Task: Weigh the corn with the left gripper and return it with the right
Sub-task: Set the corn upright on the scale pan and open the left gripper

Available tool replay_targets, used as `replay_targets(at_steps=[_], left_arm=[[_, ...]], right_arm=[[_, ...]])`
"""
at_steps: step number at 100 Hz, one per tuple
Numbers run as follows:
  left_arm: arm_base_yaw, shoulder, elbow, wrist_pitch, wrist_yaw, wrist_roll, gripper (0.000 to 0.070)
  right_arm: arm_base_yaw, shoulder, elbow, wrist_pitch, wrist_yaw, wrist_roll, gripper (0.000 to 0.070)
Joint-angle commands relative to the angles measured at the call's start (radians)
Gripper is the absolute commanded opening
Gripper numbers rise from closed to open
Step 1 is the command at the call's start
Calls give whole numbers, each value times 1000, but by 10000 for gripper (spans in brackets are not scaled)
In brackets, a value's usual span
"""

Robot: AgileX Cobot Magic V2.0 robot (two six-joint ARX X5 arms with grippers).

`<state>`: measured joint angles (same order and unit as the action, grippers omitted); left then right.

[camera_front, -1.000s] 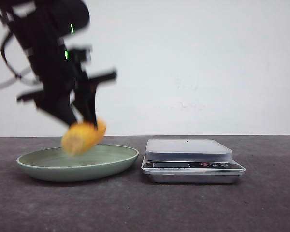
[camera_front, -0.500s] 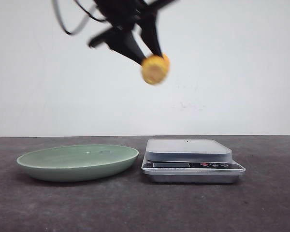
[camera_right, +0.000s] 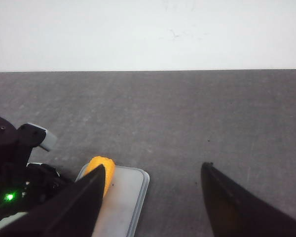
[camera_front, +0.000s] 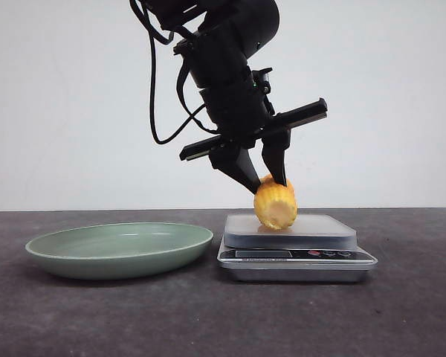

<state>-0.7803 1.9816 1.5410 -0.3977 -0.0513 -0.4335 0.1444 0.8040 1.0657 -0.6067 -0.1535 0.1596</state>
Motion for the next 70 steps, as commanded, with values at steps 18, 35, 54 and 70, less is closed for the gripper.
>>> replay_targets(at_steps=[18,35,54,70], left_arm=[[-12,30,24,19,-5,7,34],[-12,40,24,18,-5,29,140],[-12,41,24,23,-5,29,357],[-14,40,33,27,-5,40,359]], right_arm=[[4,4,21,-1,3,-11,384],[4,4,21,-1,3,-11,384],[4,4,21,-1,3,-11,384],[4,4,21,0,3,-12,384]])
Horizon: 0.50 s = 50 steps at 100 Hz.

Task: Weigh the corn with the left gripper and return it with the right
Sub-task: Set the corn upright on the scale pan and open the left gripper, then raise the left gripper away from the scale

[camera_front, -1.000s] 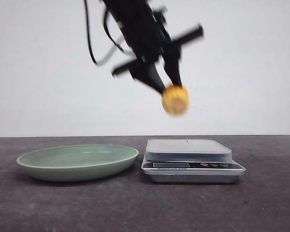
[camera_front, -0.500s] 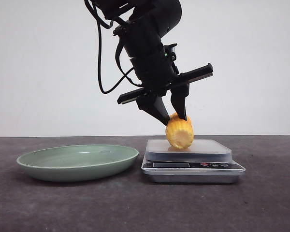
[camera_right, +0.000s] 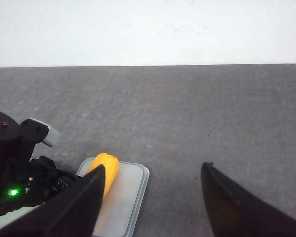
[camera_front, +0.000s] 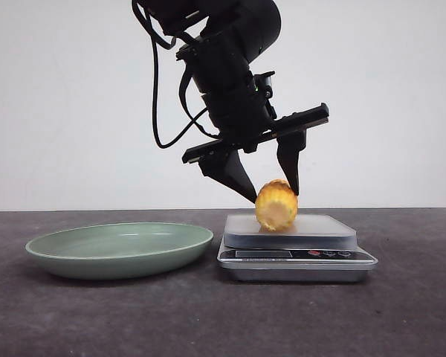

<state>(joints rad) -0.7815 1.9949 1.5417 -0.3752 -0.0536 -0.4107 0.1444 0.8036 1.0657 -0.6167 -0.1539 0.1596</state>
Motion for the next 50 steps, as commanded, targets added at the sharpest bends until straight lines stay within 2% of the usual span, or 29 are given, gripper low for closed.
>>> replay_targets(at_steps=[1,22,41,50], left_arm=[[-13,26,35,3,-3,19,359],[-13,-38,140,-53,-14,106,359],[-12,-198,225,-127,-164,256,358],[6,-309,226,-171,-209,308,354]], right_arm=[[4,5,21,10,3,-12,384],[4,5,21,6,3,-15,384],[4,6,21,-17,3,-15,384],[4,6,21,-11,-3,-15,384]])
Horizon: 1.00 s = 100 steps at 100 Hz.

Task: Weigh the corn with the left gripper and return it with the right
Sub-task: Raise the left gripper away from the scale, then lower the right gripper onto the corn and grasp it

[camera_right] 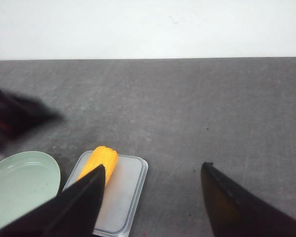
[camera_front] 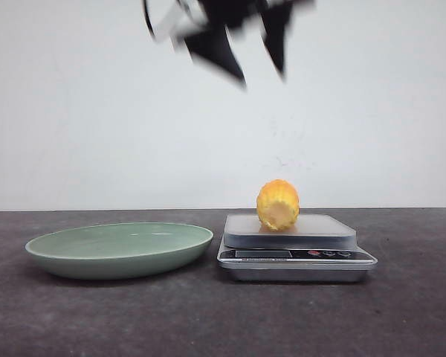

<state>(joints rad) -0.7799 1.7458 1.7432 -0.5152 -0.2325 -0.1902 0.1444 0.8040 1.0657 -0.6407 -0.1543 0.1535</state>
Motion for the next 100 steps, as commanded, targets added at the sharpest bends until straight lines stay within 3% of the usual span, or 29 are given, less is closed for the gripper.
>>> replay_targets(at_steps=[1,15,45,58,77,94,100], left_arm=[[7,-74,25,-39,-34,93,355],[41,-261,25,-166,-94,140,354],[60,-652,24,-460,-377,150,354],[60,-803,24,-600,-381,71,353],[60,-1013,13,-838,-458,-70,349],[65,-1193,-48,-924,-468,-157,348],[72,-1260,-92,-929,-467,-172,348]], right_arm=[[4,6,21,16,-3,-9,384],[21,17,21,43,-6,-8,384],[167,126,21,119,0,11,419],[241,196,21,171,27,34,419],[339,317,21,256,76,50,419],[389,427,21,305,145,58,421],[395,468,21,326,158,63,460]])
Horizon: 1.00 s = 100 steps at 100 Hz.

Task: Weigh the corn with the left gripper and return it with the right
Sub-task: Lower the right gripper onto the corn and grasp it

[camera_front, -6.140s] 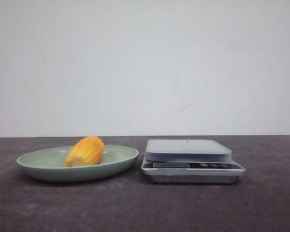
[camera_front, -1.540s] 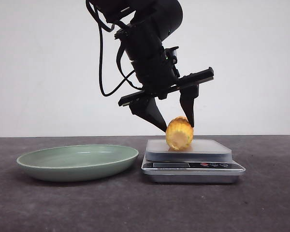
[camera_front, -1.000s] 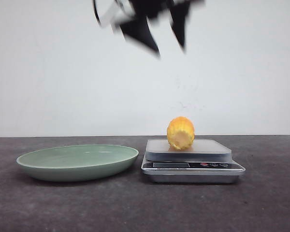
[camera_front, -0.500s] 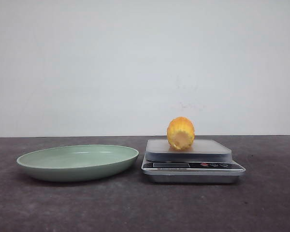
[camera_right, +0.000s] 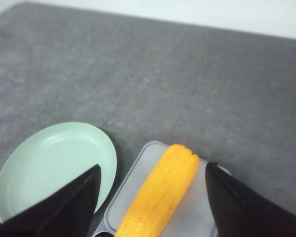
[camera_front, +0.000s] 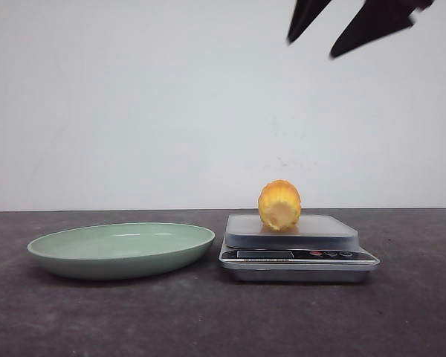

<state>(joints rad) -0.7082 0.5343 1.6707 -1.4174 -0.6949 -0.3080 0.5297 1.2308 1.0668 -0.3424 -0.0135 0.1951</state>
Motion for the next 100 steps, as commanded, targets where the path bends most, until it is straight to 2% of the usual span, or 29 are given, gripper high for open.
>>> replay_targets(at_steps=[1,7,18,40,65,87,92,100], left_arm=[[2,-60,-28,-27,-4,-57,348],[16,-127,-82,-27,10,-79,348],[58,-251,-197,-27,89,-144,348],[125,-404,-410,-26,191,-177,348],[139,-418,-548,-17,232,-177,349],[140,-418,-566,-19,235,-176,349],[140,-418,-566,-19,235,-174,349],[139,-418,-566,-18,235,-171,349]], right_arm=[[10,48,20,30,19,23,472],[11,88,20,45,22,31,525],[11,160,20,63,22,45,526],[15,293,20,83,21,82,525],[53,397,20,113,30,117,522],[71,463,20,110,69,161,518],[74,473,20,111,78,165,456],[81,478,20,107,99,165,274]])
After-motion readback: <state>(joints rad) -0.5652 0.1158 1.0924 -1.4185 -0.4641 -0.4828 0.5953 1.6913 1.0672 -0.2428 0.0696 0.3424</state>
